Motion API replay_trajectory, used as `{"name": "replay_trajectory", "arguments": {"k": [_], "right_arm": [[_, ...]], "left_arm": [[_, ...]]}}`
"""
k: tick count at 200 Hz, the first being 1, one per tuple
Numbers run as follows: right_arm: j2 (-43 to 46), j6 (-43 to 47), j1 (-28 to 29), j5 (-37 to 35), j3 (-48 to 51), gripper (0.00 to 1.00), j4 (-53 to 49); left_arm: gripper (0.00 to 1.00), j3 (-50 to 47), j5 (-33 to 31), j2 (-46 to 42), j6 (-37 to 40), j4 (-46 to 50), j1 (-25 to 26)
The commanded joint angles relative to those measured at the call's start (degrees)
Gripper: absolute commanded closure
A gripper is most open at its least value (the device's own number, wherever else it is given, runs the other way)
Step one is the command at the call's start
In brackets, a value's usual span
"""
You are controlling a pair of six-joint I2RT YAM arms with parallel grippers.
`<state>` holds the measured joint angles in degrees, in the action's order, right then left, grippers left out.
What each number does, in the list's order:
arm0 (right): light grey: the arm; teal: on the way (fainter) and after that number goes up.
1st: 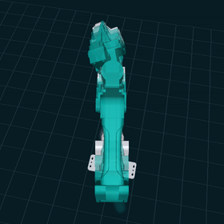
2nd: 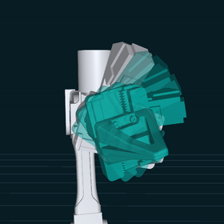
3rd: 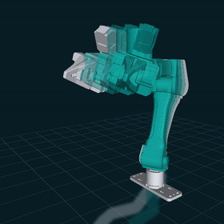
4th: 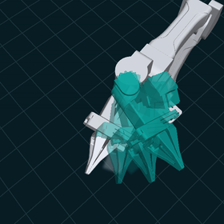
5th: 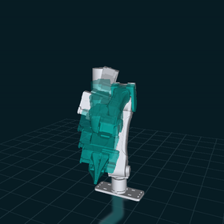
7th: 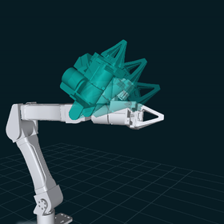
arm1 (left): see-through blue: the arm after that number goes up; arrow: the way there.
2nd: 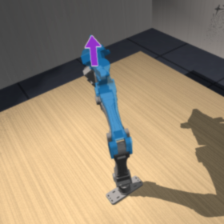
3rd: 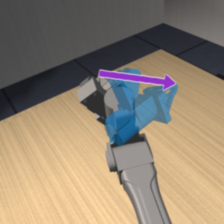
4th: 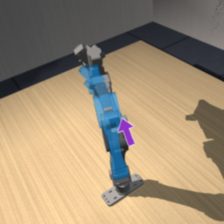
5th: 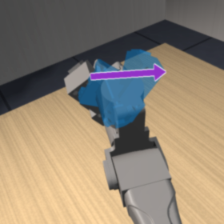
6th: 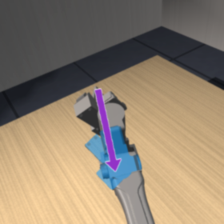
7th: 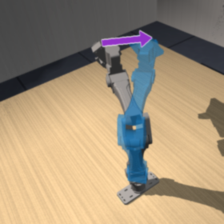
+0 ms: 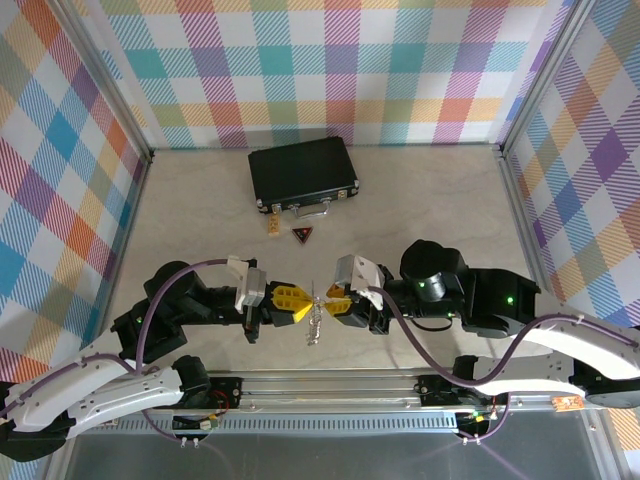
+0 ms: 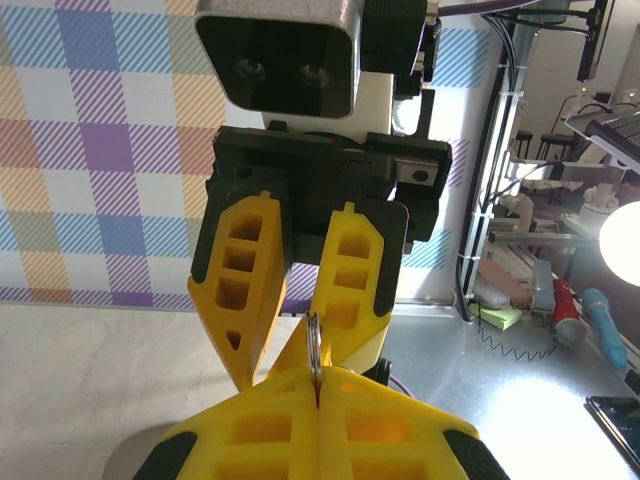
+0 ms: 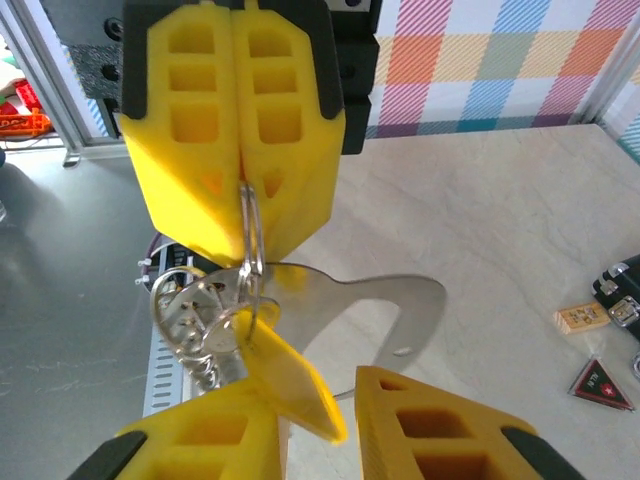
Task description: Put the keys on the keyring
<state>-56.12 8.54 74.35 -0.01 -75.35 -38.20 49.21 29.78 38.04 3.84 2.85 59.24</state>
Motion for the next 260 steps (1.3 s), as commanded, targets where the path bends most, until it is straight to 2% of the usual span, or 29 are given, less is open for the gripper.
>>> {"name": "replay_trajectory", "arguments": {"k": [1, 60, 86, 194, 245, 260], "right_arm": [[0.6, -0.3, 0.4, 1.8, 0.7, 0.80, 3.3], [-0.4, -1.0, 0.4, 1.2, 1.6, 0.97, 2.9], [-1.2, -1.1, 0.4, 0.9, 1.7, 1.00, 2.3], [-4.0, -0.2, 0.6, 3.9, 1.2, 1.00, 0.1], [-4.2, 0.4, 1.3, 2.8, 0.9, 1.00, -0.9], [-3.0, 0.5, 1.3, 2.9, 1.2, 0.87, -0.2]], "left_arm": [[1.00, -0.4, 1.5, -0.4, -0.6, -3.2, 0.2], [1.00, -0.6, 2.1, -0.8, -1.6, -5.3, 0.2], [1.00, -0.6, 2.6, -0.5, -2.3, -6.4, 0.2], [1.00, -2.0, 2.6, -0.5, -3.1, -7.9, 0.2], [1.00, -2.5, 1.3, -1.0, -2.6, -7.5, 0.2], [1.00, -2.6, 1.0, -1.0, -2.4, -7.2, 0.2]]}}
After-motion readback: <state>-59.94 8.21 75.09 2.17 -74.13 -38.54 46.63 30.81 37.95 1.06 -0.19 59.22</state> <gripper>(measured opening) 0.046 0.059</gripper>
